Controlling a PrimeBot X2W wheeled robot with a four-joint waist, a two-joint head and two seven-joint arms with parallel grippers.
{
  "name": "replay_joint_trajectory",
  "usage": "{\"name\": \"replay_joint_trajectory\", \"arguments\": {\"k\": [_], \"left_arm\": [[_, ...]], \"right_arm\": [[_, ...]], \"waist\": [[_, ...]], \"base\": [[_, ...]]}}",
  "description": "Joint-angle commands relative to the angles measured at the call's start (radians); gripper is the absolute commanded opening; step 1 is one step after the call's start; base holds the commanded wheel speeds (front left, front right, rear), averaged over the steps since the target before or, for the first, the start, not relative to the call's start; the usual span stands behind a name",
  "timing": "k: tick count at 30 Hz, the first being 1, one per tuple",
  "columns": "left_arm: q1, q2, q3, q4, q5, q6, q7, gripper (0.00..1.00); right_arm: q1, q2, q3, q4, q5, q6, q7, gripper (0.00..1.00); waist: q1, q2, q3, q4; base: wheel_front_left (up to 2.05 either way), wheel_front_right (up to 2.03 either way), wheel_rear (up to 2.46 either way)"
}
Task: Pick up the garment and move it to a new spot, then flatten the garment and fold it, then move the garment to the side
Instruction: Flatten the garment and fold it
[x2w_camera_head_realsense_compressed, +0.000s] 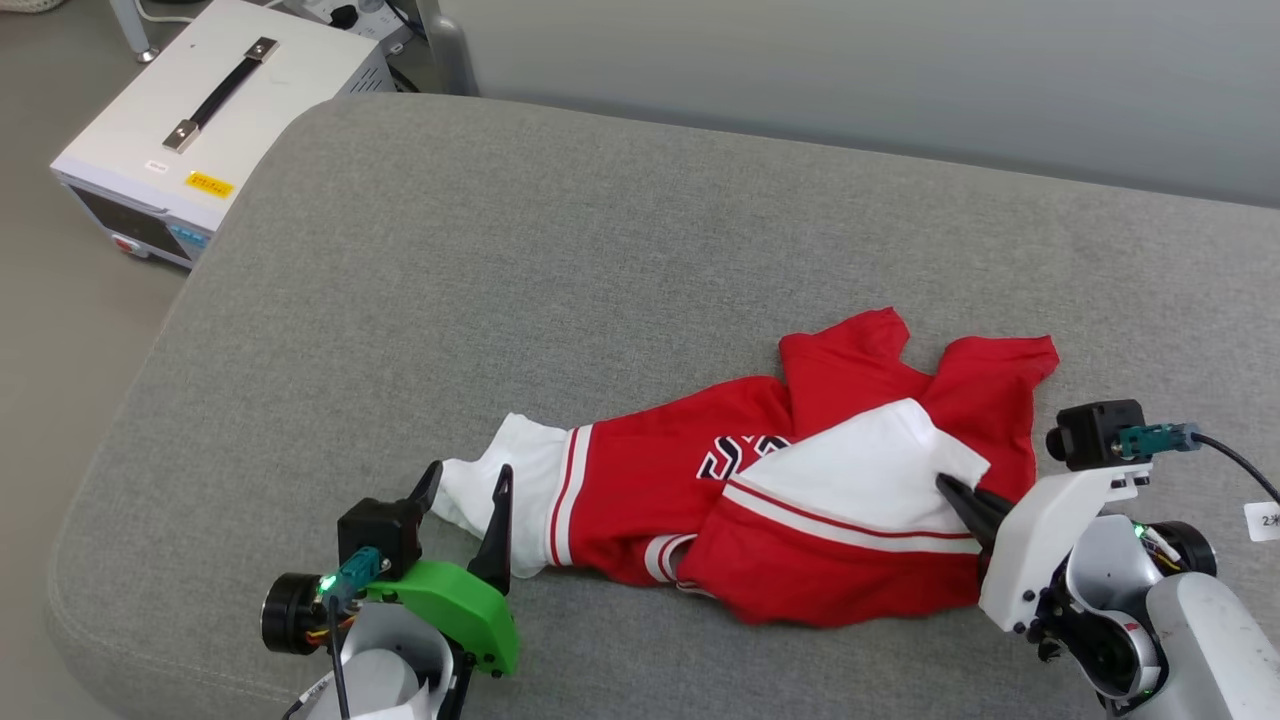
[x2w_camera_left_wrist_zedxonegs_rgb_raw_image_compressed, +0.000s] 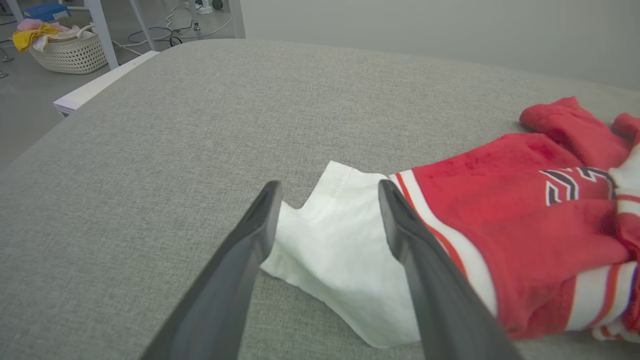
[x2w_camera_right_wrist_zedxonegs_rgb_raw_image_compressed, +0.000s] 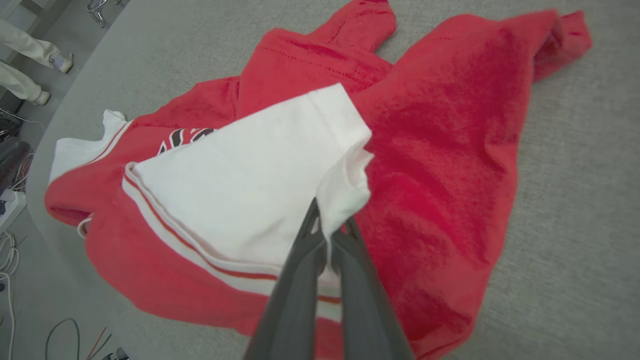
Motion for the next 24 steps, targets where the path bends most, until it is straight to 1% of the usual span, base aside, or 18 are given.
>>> {"name": "replay_joint_trajectory", "arguments": {"k": [1, 7, 10, 13, 16, 18, 19, 21, 23, 24], "left_arm": [[-0.009, 0.0, 0.001, 0.004, -0.005, 0.005, -0.003, 1.0], [0.013, 0.005, 0.005, 0.01, -0.019, 0.009, -0.002, 1.0], [0.027, 0.008, 0.006, 0.01, -0.026, 0.011, 0.001, 1.0], [0.037, 0.012, 0.006, 0.009, -0.031, 0.012, 0.005, 1.0], [0.043, 0.014, 0.0, 0.007, -0.034, 0.011, 0.016, 1.0], [0.043, 0.015, -0.002, 0.005, -0.037, 0.011, 0.021, 1.0], [0.043, 0.015, -0.003, 0.005, -0.037, 0.011, 0.022, 1.0], [0.043, 0.017, -0.007, 0.005, -0.039, 0.01, 0.028, 1.0], [0.043, 0.017, -0.011, 0.005, -0.04, 0.009, 0.033, 1.0], [0.042, 0.017, -0.013, 0.005, -0.041, 0.01, 0.035, 1.0]], "right_arm": [[-0.008, -0.013, 0.001, -0.012, 0.006, -0.001, -0.018, 0.0], [0.067, -0.072, -0.041, -0.098, 0.011, -0.001, -0.056, 0.0], [0.127, -0.101, -0.092, -0.15, 0.008, -0.001, -0.06, 0.0], [0.177, -0.106, -0.163, -0.185, 0.01, -0.001, -0.069, 0.0], [0.219, -0.097, -0.259, -0.19, -0.007, -0.001, -0.093, 0.0], [0.241, -0.08, -0.324, -0.166, -0.04, -0.001, -0.11, 0.0], [0.246, -0.073, -0.339, -0.158, -0.049, -0.001, -0.116, 0.0], [0.255, -0.032, -0.412, -0.114, -0.08, -0.001, -0.133, 0.0], [0.261, -0.002, -0.465, -0.072, -0.132, -0.001, -0.145, 0.0], [0.26, 0.023, -0.501, -0.047, -0.156, -0.001, -0.153, 0.0]], "waist": [[0.0, 0.0, -0.016, -0.01], [0.0, 0.0, -0.059, -0.048], [0.0, 0.0, -0.077, -0.075], [0.0, 0.0, -0.088, -0.102], [0.0, 0.0, -0.091, -0.127], [0.0, 0.0, -0.091, -0.143], [0.0, 0.0, -0.091, -0.147], [0.0, 0.0, -0.091, -0.16], [0.0, 0.0, -0.09, -0.168], [0.0, 0.0, -0.089, -0.172]], "base": [[0.0, 0.0, 0.0], [0.0, 0.0, 0.0], [0.0, 0.0, 0.0], [0.0, 0.0, 0.0], [0.0, 0.0, 0.0], [0.0, 0.0, 0.0], [0.0, 0.0, 0.0], [0.0, 0.0, 0.0], [0.0, 0.0, 0.0], [0.0, 0.0, 0.0]]}}
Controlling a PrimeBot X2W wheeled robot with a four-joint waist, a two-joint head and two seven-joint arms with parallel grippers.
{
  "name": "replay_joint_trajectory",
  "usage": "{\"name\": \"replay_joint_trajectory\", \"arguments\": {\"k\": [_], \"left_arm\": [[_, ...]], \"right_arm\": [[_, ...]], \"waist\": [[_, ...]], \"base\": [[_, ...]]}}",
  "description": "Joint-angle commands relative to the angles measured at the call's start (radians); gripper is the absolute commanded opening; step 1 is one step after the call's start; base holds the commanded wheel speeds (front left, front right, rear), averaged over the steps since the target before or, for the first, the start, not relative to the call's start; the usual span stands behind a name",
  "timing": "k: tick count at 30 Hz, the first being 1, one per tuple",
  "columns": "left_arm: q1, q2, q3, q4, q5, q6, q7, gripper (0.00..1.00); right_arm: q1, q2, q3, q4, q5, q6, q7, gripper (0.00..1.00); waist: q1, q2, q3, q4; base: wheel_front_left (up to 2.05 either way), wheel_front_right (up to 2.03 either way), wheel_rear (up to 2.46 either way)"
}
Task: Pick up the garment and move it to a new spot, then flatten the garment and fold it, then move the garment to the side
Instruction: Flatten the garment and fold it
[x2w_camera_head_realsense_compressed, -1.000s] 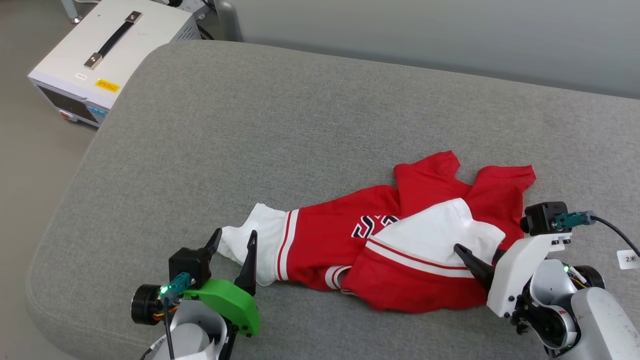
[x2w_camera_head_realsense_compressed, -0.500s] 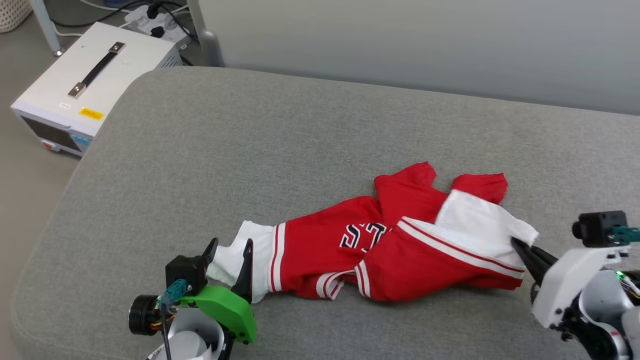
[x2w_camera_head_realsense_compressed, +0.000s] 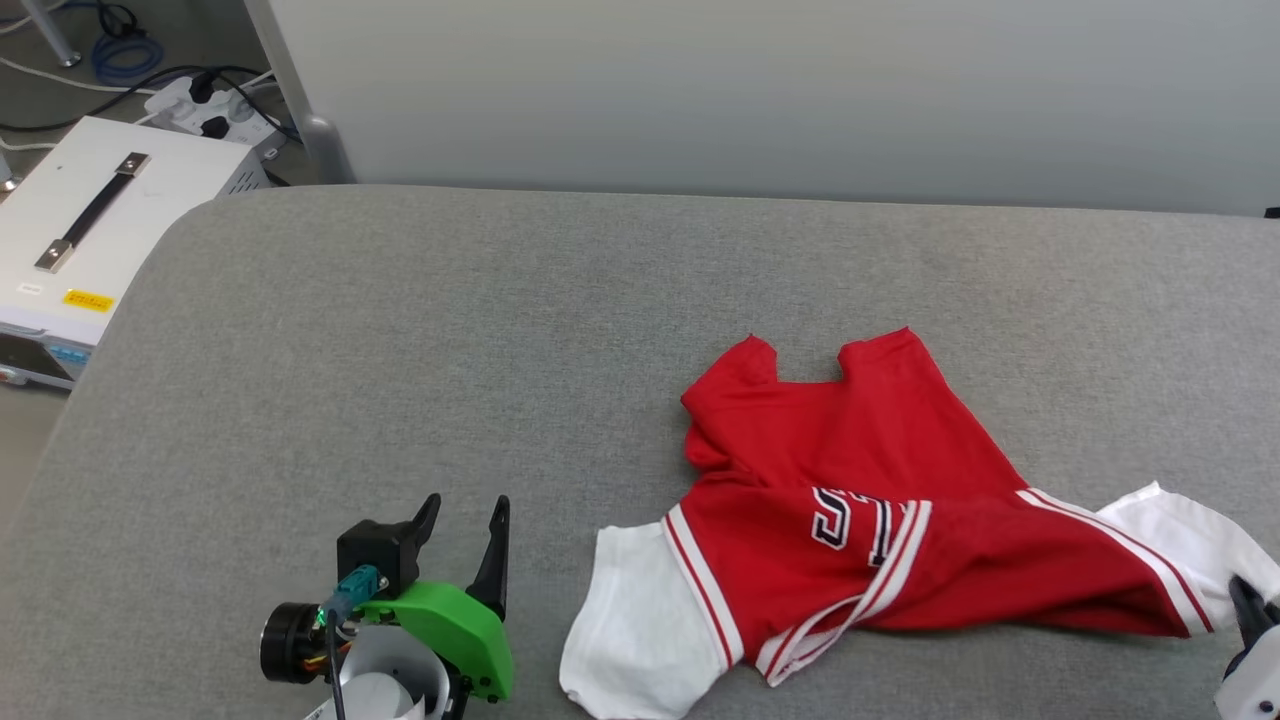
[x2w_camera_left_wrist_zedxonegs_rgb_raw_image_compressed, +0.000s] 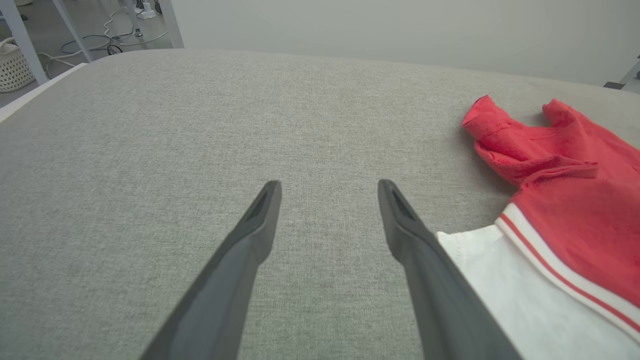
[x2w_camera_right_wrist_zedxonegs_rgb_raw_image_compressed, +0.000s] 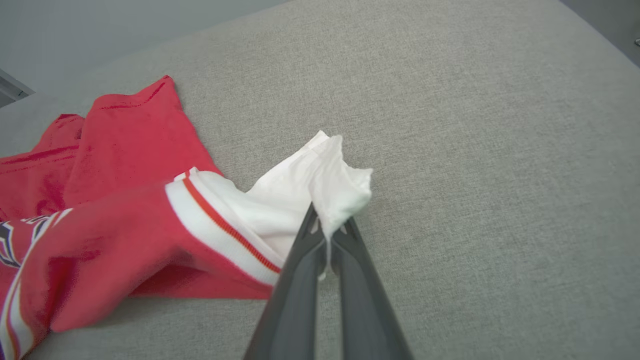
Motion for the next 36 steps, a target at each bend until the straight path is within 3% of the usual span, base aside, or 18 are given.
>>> {"name": "replay_joint_trajectory", "arguments": {"k": [1, 3, 4, 5, 6, 10, 18, 25, 32, 36], "left_arm": [[0.011, 0.005, -0.003, -0.003, -0.009, 0.001, 0.001, 1.0], [0.01, 0.006, -0.005, -0.002, -0.01, 0.001, 0.004, 1.0], [0.009, 0.006, -0.007, -0.001, -0.011, 0.0, 0.005, 1.0], [0.009, 0.006, -0.009, -0.001, -0.011, 0.0, 0.006, 1.0], [0.008, 0.006, -0.013, 0.001, -0.013, 0.0, 0.01, 1.0], [0.007, 0.007, -0.014, -0.001, -0.019, 0.001, 0.009, 1.0], [0.023, -0.001, -0.023, -0.028, -0.038, -0.012, 0.004, 1.0], [0.051, -0.007, -0.052, -0.096, -0.047, -0.029, 0.019, 1.0], [0.071, -0.004, -0.11, -0.177, -0.06, -0.044, 0.18, 1.0], [0.082, 0.026, -0.151, -0.265, -0.073, -0.034, 0.396, 1.0]], "right_arm": [[0.009, 0.022, -0.026, 0.022, -0.027, -0.001, -0.01, 0.0], [0.005, 0.053, -0.05, 0.053, -0.059, -0.001, -0.018, 0.0], [0.0, 0.07, -0.061, 0.07, -0.069, -0.001, -0.023, 0.09], [-0.002, 0.077, -0.065, 0.084, -0.079, -0.001, -0.023, 0.69], [-0.009, 0.092, -0.071, 0.117, -0.103, -0.001, -0.018, 1.0], [-0.023, 0.084, -0.062, 0.094, -0.13, -0.001, -0.044, 1.0], [-0.001, 0.037, -0.033, -0.073, -0.205, -0.001, -0.135, 1.0], [0.036, 0.058, -0.018, -0.207, -0.21, -0.001, -0.181, 1.0], [0.031, 0.075, -0.014, -0.256, -0.228, -0.001, -0.175, 1.0], [0.032, 0.085, -0.016, -0.277, -0.234, -0.001, -0.17, 1.0]], "waist": [[0.0, -0.0001, -0.001, -0.012], [0.0, -0.0001, 0.002, -0.016], [0.0, -0.0001, 0.002, -0.019], [0.0, -0.0001, 0.001, -0.02], [0.0, -0.0001, 0.001, -0.022], [0.0, -0.0001, -0.001, -0.023], [0.0, -0.0001, -0.017, -0.007], [0.0, -0.0001, -0.01, 0.006], [0.0, -0.0001, 0.008, 0.012], [0.0, -0.0001, 0.019, 0.017]], "base": [[0.0, 0.0, 0.0], [0.0, 0.0, 0.0], [0.0, 0.0, 0.0], [0.0, 0.0, 0.0], [0.0, 0.0, 0.0], [0.0, 0.0, 0.0], [0.0, 0.0, 0.0], [0.0, 0.0, 0.0], [0.0, 0.0, 0.0], [0.0, 0.0, 0.0]]}}
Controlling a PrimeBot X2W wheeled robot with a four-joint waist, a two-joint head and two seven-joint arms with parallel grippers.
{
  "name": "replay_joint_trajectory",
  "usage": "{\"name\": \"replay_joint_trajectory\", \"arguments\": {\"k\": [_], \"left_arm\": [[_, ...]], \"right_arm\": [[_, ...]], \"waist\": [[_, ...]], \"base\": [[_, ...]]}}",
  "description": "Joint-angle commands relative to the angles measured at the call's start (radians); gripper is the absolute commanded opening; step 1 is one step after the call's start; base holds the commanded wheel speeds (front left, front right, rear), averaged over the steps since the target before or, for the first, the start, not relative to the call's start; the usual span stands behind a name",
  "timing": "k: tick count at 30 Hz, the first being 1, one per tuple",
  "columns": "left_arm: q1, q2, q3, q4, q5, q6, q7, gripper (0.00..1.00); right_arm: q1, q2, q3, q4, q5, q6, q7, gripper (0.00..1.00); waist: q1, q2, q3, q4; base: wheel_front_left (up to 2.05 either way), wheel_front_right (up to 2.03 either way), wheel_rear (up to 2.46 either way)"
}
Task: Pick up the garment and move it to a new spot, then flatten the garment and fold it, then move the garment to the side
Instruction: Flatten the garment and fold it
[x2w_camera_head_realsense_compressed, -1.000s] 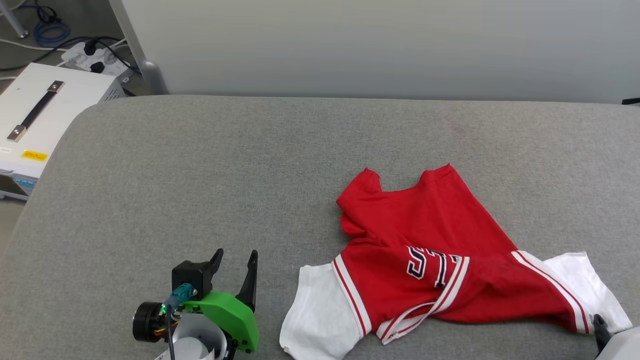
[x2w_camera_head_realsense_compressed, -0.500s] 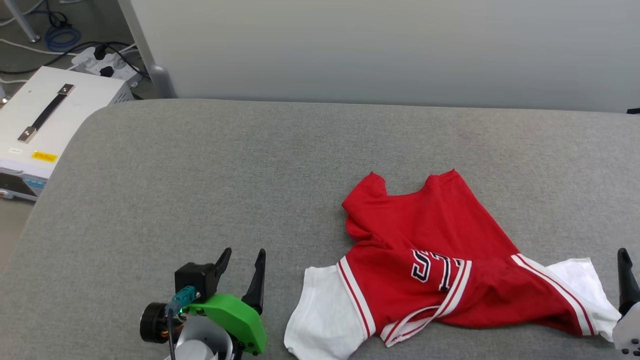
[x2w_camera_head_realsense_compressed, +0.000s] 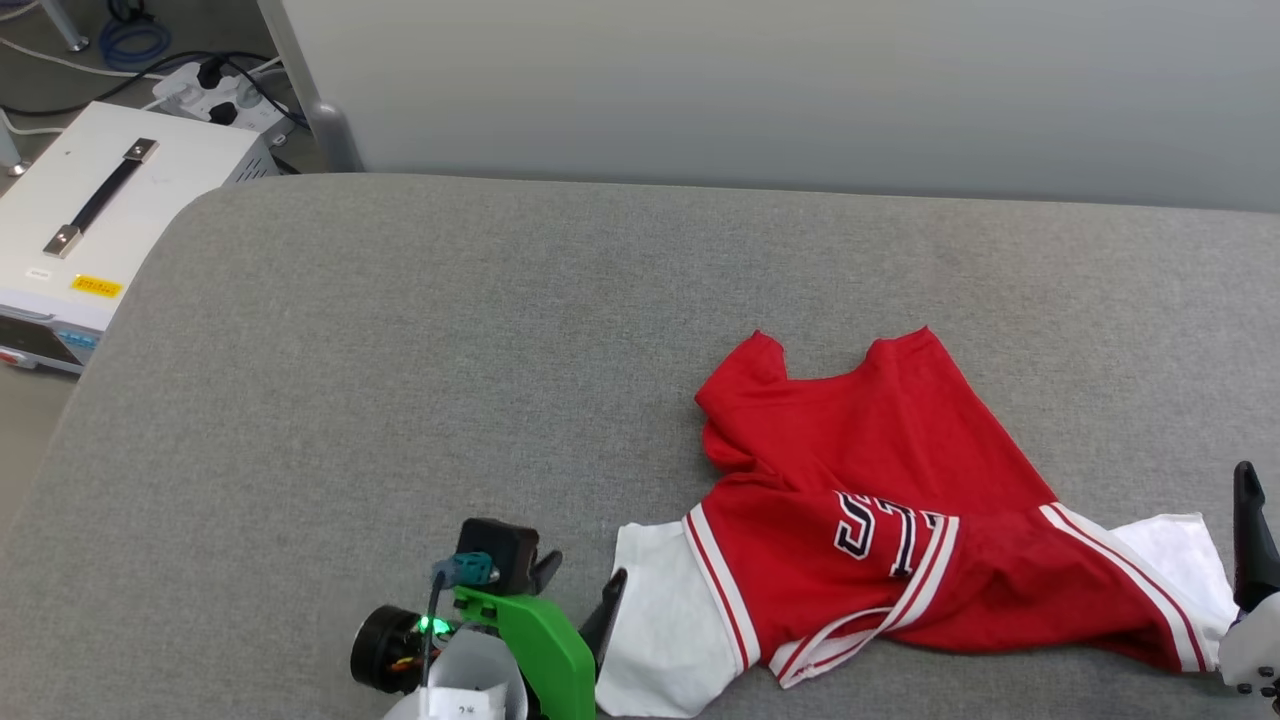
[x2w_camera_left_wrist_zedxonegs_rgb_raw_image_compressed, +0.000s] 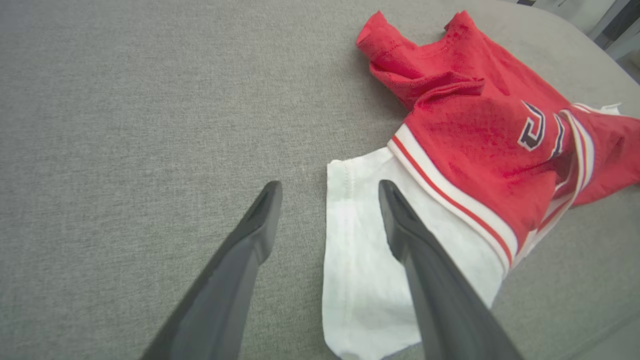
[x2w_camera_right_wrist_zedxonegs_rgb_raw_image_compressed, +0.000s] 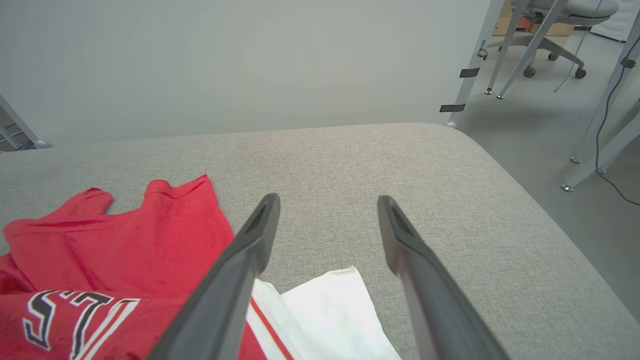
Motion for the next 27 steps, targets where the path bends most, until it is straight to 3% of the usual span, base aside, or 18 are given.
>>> {"name": "replay_joint_trajectory", "arguments": {"k": [1, 6, 9, 15, 24, 25, 26, 27], "left_arm": [[0.022, 0.021, -0.015, -0.029, -0.01, 0.011, 0.079, 1.0], [0.066, 0.053, -0.052, -0.146, -0.028, 0.059, 0.323, 1.0], [0.083, 0.078, -0.071, -0.157, 0.0, 0.093, 0.395, 1.0], [0.068, 0.071, -0.07, -0.12, 0.043, 0.145, 0.375, 1.0], [0.044, 0.053, -0.098, 0.005, 0.035, 0.125, 0.388, 1.0], [0.046, 0.049, -0.103, 0.02, 0.028, 0.119, 0.395, 0.13], [0.046, 0.048, -0.106, 0.031, 0.024, 0.114, 0.398, 0.0], [0.048, 0.046, -0.109, 0.042, 0.019, 0.109, 0.4, 0.0]], "right_arm": [[0.006, 0.006, 0.002, -0.011, -0.01, -0.001, 0.001, 1.0], [0.002, 0.018, 0.021, -0.02, -0.016, -0.001, 0.003, 1.0], [-0.006, 0.023, 0.035, -0.022, -0.019, -0.001, 0.004, 1.0], [-0.016, 0.026, 0.045, -0.025, -0.02, -0.001, 0.006, 1.0], [-0.028, 0.023, 0.05, -0.027, -0.024, -0.001, 0.011, 1.0], [-0.03, 0.022, 0.049, -0.027, -0.025, -0.001, 0.012, 1.0], [-0.03, 0.021, 0.049, -0.027, -0.025, -0.001, 0.013, 1.0], [-0.031, 0.021, 0.048, -0.026, -0.026, -0.001, 0.015, 1.0]], "waist": [[0.0, 0.0, 0.008, 0.002], [0.0, 0.0, 0.026, -0.009], [0.0, 0.0, 0.041, -0.024], [0.0, 0.0, 0.068, -0.045], [0.0, 0.0, 0.088, -0.065], [0.0, 0.0, 0.087, -0.067], [0.0, 0.0, 0.086, -0.068], [0.0, 0.0, 0.084, -0.068]], "base": [[0.0, 0.0, 0.0], [0.0, 0.0, 0.0], [0.0, 0.0, 0.0], [0.0, 0.0, 0.0], [0.0, 0.0, 0.0], [0.0, 0.0, 0.0], [0.0, 0.0, 0.0], [0.0, 0.0, 0.0]]}}
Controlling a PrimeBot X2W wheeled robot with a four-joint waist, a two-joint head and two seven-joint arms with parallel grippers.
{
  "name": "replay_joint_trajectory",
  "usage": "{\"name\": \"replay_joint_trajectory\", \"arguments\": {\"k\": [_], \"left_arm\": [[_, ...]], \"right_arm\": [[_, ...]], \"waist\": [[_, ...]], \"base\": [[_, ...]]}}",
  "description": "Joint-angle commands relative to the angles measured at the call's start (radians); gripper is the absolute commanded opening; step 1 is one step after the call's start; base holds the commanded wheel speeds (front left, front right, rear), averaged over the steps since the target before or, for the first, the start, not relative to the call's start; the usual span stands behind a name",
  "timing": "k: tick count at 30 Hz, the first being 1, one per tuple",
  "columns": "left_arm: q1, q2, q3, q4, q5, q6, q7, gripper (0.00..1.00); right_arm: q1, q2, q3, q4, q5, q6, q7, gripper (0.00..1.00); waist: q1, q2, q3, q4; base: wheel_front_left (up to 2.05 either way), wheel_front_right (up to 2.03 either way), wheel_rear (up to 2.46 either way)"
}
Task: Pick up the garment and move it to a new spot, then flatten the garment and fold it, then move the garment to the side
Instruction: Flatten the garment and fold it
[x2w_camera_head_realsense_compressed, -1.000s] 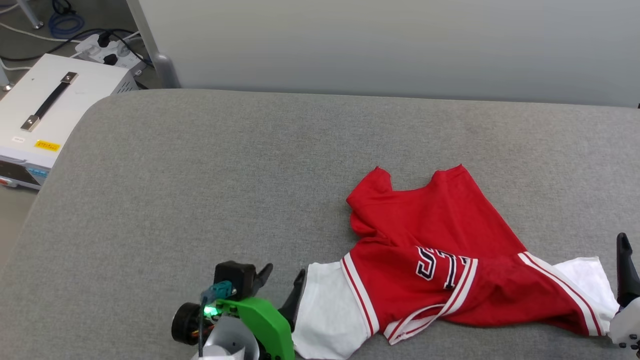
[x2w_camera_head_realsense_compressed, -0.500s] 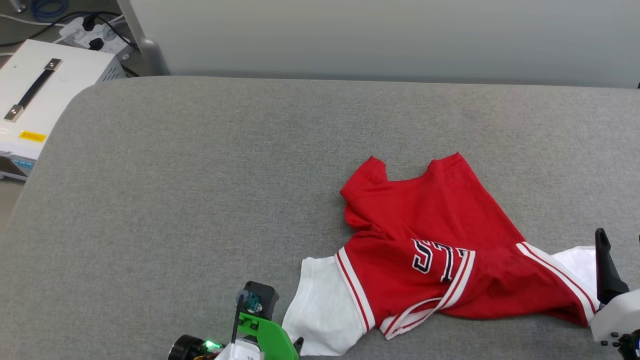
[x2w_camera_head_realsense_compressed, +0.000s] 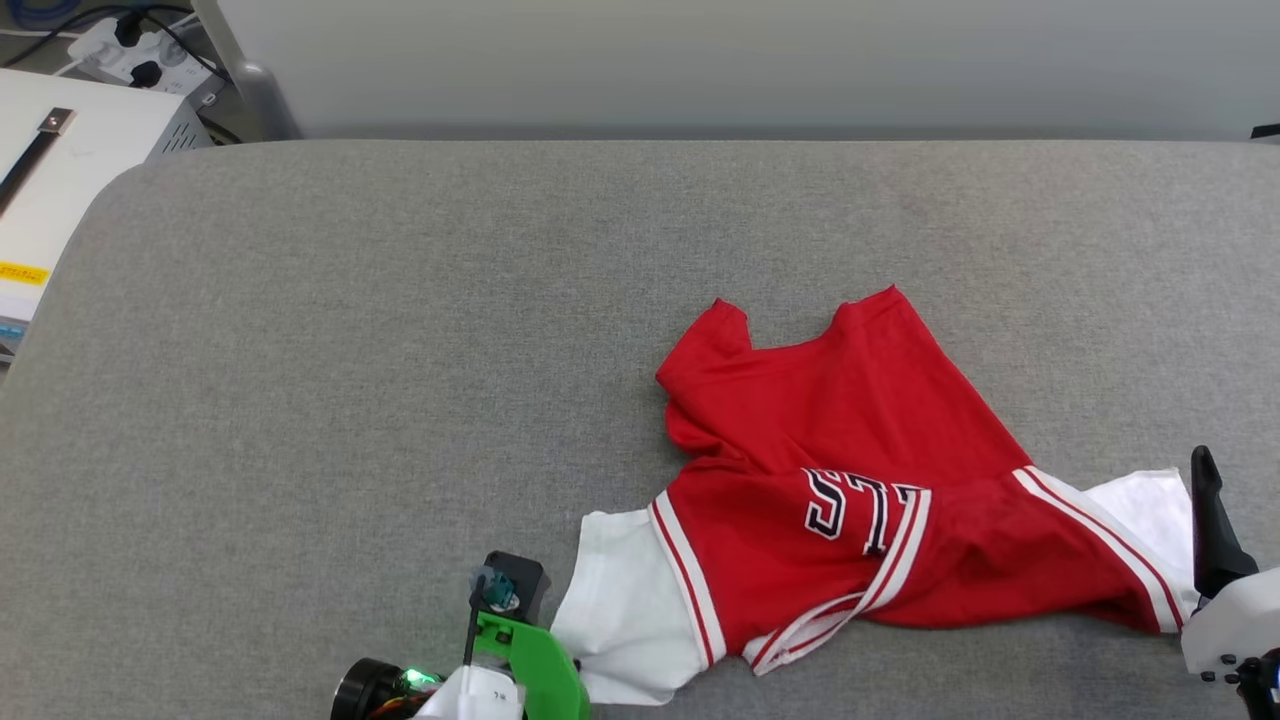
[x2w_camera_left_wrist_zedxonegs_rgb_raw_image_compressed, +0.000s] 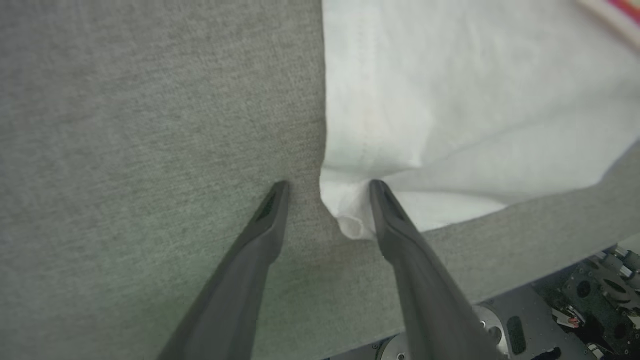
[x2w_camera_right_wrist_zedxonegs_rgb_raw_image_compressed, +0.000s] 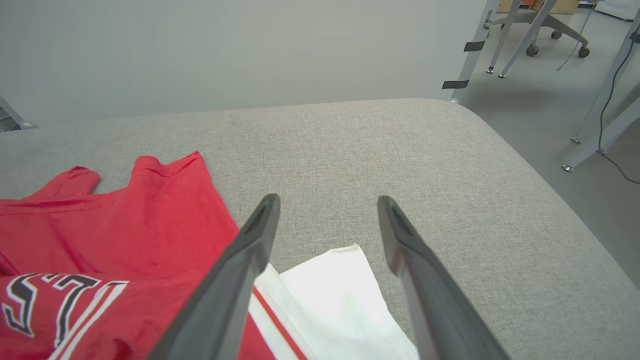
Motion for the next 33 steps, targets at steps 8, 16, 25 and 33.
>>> {"name": "replay_joint_trajectory", "arguments": {"k": [8, 16, 25, 33], "left_arm": [[0.007, -0.017, 0.111, -0.009, -0.088, 0.015, -0.138, 0.0], [0.032, 0.047, 0.221, -0.248, -0.155, 0.043, -0.127, 0.0], [0.061, 0.072, 0.203, -0.384, -0.156, 0.062, -0.06, 0.0], [0.055, 0.075, 0.185, -0.416, -0.151, 0.061, -0.046, 0.0]], "right_arm": [[0.017, -0.039, 0.003, 0.022, 0.0, -0.001, 0.083, 1.0], [0.028, -0.165, 0.078, 0.048, 0.051, -0.001, 0.335, 1.0], [-0.008, -0.198, 0.074, 0.105, 0.068, -0.001, 0.508, 1.0], [-0.059, -0.225, 0.088, 0.195, 0.063, -0.001, 0.508, 1.0]], "waist": [[0.0, -0.0001, -0.054, 0.031], [0.0, -0.0001, -0.057, 0.058], [0.0, -0.0001, -0.008, 0.088], [0.0, -0.0001, 0.029, 0.096]], "base": [[0.0, 0.0, 0.0], [0.0, 0.0, 0.0], [0.0, 0.0, 0.0], [0.0, 0.0, 0.0]]}}
